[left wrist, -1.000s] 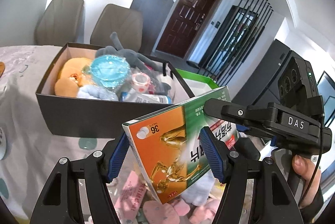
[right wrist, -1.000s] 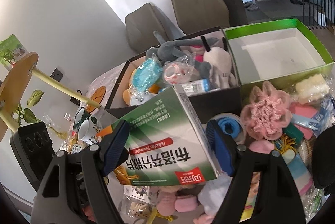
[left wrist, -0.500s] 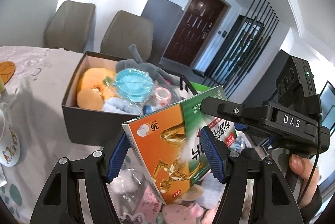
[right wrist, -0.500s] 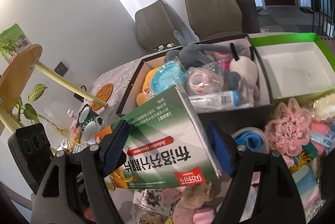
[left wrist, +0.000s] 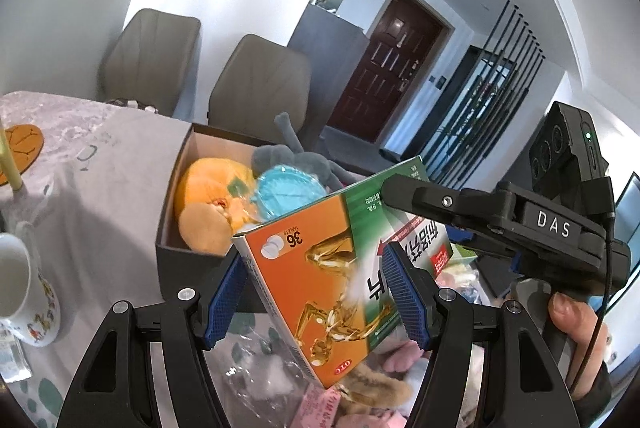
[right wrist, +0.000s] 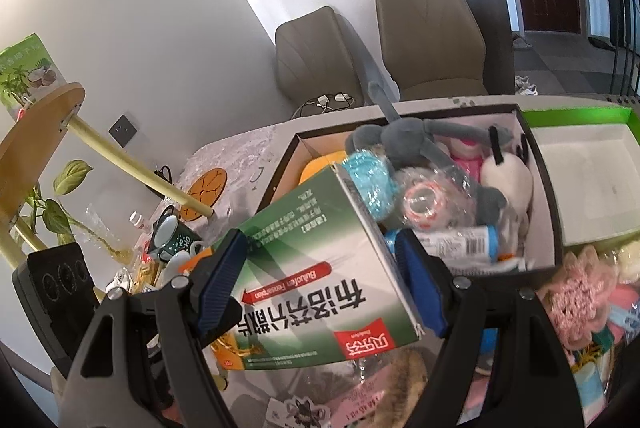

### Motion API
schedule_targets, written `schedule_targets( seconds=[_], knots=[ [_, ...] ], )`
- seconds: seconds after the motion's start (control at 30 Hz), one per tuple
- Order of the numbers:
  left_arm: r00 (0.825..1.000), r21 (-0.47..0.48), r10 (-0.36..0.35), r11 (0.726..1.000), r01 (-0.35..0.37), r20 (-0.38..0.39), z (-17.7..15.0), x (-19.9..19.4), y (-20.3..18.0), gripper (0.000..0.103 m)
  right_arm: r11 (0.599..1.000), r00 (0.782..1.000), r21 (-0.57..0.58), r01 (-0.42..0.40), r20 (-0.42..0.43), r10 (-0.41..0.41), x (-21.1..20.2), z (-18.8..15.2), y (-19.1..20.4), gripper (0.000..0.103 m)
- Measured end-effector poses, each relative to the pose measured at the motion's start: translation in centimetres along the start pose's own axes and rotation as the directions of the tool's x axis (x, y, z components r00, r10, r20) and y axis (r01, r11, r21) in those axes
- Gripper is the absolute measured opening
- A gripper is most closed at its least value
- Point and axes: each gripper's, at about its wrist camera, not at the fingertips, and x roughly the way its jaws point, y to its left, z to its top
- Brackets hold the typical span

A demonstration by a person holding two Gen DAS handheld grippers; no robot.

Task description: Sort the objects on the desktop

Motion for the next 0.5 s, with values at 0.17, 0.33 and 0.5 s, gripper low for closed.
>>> schedule_targets(
  seconds=[0.17,0.33,0.5],
  knots=[
    [1.000,-0.016,0.008,1.000,-0.008,0.007,0.9,0.6,1.0,0.069,1.000,1.000,-0.011,-0.003,0.010,0.003,1.2,1.4,0.6,0.077],
    [1.000,-0.044,0.008,0.999,-0.007,0.023,2.3,1.3,2.1,0.069,1.000,1.000,-0.022,-0.004,0.006,0.005,2.7,3.2,1.0,0.077],
    [0.999,-0.065,0.024,0.998,-0.022,0.029,3.1,2.3,2.8,0.069,0.998,1.000,-0.050,0.024,-0.011,-0.025,4.4,5.4,1.7,0.077]
  ],
)
